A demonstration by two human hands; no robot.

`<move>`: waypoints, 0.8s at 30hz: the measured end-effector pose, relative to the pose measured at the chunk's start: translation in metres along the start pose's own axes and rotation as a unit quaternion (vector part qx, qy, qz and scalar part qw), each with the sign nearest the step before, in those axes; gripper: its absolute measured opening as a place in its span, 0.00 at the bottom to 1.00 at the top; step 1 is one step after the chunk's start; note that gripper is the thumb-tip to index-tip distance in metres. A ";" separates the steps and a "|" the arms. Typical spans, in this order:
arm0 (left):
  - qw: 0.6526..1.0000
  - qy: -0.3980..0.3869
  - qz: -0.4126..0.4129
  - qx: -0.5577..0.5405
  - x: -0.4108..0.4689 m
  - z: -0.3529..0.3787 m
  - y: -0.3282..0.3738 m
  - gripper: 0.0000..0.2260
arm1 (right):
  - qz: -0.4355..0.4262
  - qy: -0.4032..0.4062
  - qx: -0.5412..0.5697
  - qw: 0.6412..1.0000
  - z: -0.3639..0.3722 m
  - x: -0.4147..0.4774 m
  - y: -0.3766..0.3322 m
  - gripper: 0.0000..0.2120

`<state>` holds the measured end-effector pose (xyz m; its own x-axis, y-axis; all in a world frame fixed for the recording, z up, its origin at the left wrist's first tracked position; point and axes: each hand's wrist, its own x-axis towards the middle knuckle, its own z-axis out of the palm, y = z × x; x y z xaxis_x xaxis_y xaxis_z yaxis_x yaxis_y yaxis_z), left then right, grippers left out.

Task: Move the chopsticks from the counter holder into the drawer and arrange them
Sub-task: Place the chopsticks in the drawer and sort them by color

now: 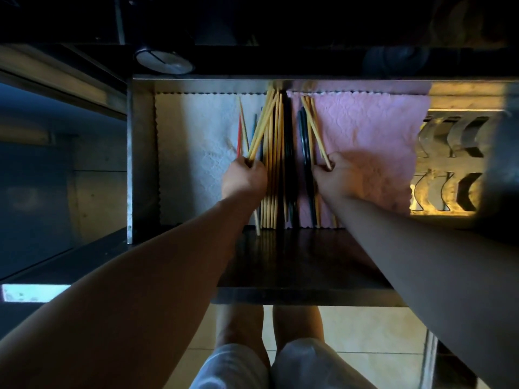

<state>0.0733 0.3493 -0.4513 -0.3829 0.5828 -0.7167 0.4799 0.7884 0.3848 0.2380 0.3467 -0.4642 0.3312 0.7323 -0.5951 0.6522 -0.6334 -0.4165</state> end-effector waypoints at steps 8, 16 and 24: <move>0.999 -0.022 -0.010 -0.026 0.001 -0.001 -0.004 0.13 | -0.009 0.051 -0.062 0.997 0.002 -0.006 -0.009 0.26; 0.999 -0.016 -0.004 -0.032 0.001 0.004 -0.003 0.09 | 0.015 0.017 -0.121 0.992 0.003 0.011 -0.013 0.18; 0.998 -0.005 -0.033 -0.045 0.001 0.016 0.002 0.07 | 0.029 -0.003 -0.084 0.996 -0.003 0.011 -0.018 0.15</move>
<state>0.0860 0.3480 -0.4602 -0.4036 0.5275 -0.7476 0.3813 0.8397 0.3866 0.2321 0.3671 -0.4613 0.3685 0.6940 -0.6186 0.7376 -0.6233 -0.2598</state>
